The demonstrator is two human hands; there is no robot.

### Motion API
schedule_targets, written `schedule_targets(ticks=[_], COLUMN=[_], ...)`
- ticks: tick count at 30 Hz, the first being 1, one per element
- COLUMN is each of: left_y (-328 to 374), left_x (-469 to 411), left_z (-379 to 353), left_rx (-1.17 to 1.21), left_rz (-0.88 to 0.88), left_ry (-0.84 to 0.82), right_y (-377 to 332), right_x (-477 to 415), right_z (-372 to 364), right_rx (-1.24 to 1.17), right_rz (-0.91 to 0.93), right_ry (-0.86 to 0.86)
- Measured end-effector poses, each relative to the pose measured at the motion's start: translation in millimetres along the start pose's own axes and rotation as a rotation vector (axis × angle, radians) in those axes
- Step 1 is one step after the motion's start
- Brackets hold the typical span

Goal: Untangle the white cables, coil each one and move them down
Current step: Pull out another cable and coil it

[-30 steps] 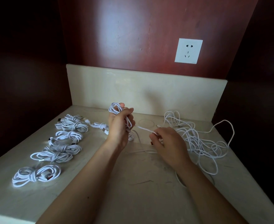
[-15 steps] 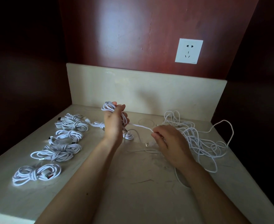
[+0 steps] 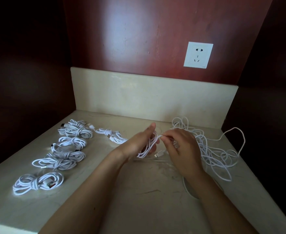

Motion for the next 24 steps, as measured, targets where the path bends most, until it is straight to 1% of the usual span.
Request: schedule_targets(ticks=[2, 4, 7, 9, 12, 14, 17, 19, 21, 23, 24], left_y=[-3.9, -5.1, -1.6, -1.9, -3.8, -3.4, -3.5, -7.4, -11.5, -11.6, -9.7], left_x=[-0.6, 1.6, 8.8, 11.8, 10.5, 8.3, 5.2, 2.0, 0.7, 3.1, 5.3], left_z=[-2.0, -2.9, -3.3, -2.8, -3.1, -5.4, -7.5, -6.4, -6.7, -9.7, -11.6], left_rx=[0.062, 0.038, -0.031, -0.063, -0.227, -0.247, -0.319, -0.457, -0.571, -0.593, -0.576], left_rz=[0.014, 0.018, -0.038, -0.086, -0.127, -0.169, -0.266, -0.358, -0.401, -0.477, -0.542], left_ry=[-0.127, -0.229, -0.28, -0.281, -0.2, -0.135, 0.029, 0.156, 0.255, 0.339, 0.383], right_y=[0.4, 1.9, 1.5, 0.2, 5.0, 8.7, 8.1, 4.5, 0.6, -2.2, -2.6], right_x=[0.3, 0.2, 1.1, 1.4, 2.4, 4.0, 5.4, 4.6, 3.8, 4.1, 4.2], right_z=[-0.2, -2.6, -6.3, -5.7, -1.9, 0.0, -1.3, -3.5, -5.2, -6.1, -6.3], right_rx=[-0.05, -0.114, -0.238, -0.311, -0.352, -0.329, -0.287, -0.275, -0.257, -0.239, -0.236], right_rz=[-0.028, -0.055, -0.071, -0.12, -0.221, -0.25, -0.28, -0.284, -0.288, -0.298, -0.318], right_ry=[0.021, 0.006, -0.021, -0.023, 0.013, 0.014, -0.004, 0.012, 0.033, 0.057, 0.073])
Point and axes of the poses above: each hand's wrist, its own x-axis away from the middle knuckle, its own z-axis out of the back of the hand, y = z × x, the point moved 1 cm from there along -x, towards the middle knuckle, and after that the axes turned 4 degrees about x, right-handed, at the moved point
